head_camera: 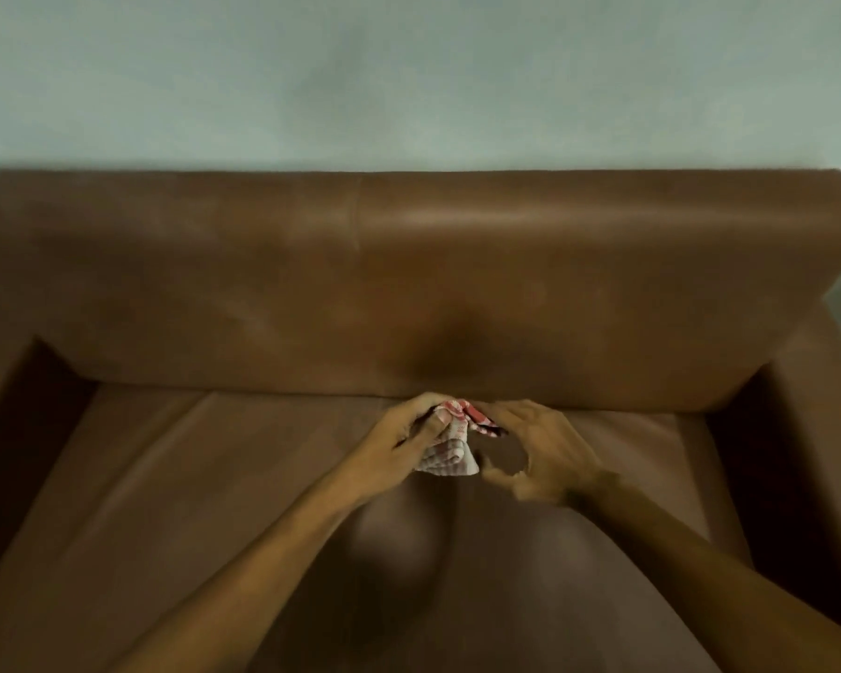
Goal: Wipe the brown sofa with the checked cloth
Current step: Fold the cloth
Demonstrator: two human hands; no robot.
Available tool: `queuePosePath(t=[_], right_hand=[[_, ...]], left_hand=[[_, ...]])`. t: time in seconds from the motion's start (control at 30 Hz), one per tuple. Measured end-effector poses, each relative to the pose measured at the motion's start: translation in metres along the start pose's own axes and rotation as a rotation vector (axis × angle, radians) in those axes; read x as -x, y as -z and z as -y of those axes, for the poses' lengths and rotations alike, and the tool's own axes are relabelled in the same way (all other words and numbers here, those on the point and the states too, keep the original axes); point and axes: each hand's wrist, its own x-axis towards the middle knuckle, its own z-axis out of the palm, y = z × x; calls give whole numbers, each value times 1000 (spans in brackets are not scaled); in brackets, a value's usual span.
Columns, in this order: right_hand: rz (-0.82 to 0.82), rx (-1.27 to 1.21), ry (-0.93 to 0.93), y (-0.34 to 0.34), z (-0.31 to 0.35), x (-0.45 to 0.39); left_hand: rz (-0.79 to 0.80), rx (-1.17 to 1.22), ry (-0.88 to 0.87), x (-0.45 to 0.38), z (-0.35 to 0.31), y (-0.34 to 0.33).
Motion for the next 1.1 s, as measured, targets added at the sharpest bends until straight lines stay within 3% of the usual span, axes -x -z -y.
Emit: queuePosePath(t=[0.13, 0.33, 0.5, 0.6, 0.7, 0.97, 1.1], right_hand=[[-107, 0, 88, -18, 47, -31], [123, -61, 50, -58, 132, -73], [283, -167, 117, -102, 233, -102], [324, -207, 203, -128, 295, -113], [325, -191, 277, -158, 357, -120], [406, -438, 323, -262, 521, -105], [515, -670, 166, -322, 609, -78]], left_hand=[[-114, 193, 152, 46, 8, 30], [-341, 260, 300, 143, 28, 92], [-342, 8, 339, 244, 53, 144], [-441, -144, 302, 308, 71, 167], [-579, -204, 371, 376, 92, 188], [-940, 10, 438, 581, 132, 227], [-1127, 174, 502, 686, 148, 231]])
